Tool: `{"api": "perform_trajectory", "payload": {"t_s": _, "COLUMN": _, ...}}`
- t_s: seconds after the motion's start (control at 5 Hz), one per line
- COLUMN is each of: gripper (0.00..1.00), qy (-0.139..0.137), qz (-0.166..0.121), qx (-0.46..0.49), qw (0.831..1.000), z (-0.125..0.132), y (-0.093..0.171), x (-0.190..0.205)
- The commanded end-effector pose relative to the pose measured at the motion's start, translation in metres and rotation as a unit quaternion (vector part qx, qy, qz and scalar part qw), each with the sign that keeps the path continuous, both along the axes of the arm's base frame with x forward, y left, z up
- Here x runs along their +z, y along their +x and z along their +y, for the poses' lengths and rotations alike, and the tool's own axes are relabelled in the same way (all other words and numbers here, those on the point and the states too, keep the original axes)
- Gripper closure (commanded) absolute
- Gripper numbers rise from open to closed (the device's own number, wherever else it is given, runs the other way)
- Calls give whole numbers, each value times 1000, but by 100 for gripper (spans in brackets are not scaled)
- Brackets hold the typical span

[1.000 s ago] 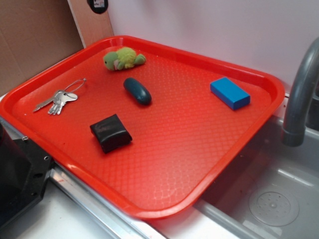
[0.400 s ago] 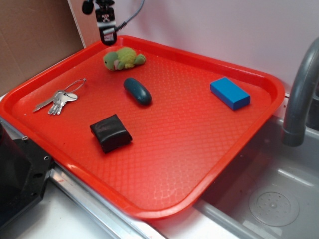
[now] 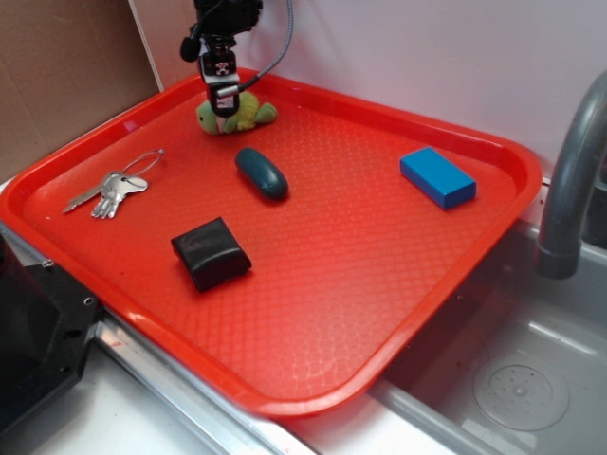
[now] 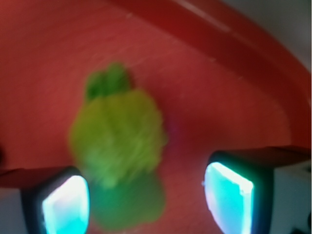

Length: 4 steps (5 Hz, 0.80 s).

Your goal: Grab the green animal.

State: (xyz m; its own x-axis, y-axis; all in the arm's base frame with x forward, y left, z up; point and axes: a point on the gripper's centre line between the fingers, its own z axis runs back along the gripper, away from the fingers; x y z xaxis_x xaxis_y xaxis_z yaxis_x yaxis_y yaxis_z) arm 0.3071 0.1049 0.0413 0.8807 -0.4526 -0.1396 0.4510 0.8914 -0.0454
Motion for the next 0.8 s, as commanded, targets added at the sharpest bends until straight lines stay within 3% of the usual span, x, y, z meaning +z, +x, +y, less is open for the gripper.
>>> {"api": "perform_trajectory", "payload": {"t_s": 0.0, "gripper": 0, "qy": -14, "qz": -6, "qx": -9, "qw": 1000, "z": -32, "y": 27, "x": -5}}
{"api": "perform_trajectory", "payload": {"t_s": 0.2, "gripper": 0, "qy": -18, "qz": -8, "qx": -20, "qw": 1000, "z": -43, "y": 21, "x": -3}}
{"api": "perform_trajectory", "payload": {"t_s": 0.4, "gripper": 0, "qy": -10, "qz": 16, "qx": -9, "qw": 1000, "z": -37, "y": 18, "x": -13}}
{"api": "perform_trajectory", "payload": {"t_s": 0.6, "gripper": 100, "qy": -11, "qz": 42, "qx": 19, "qw": 999, "z": -30, "y": 16, "x": -20}}
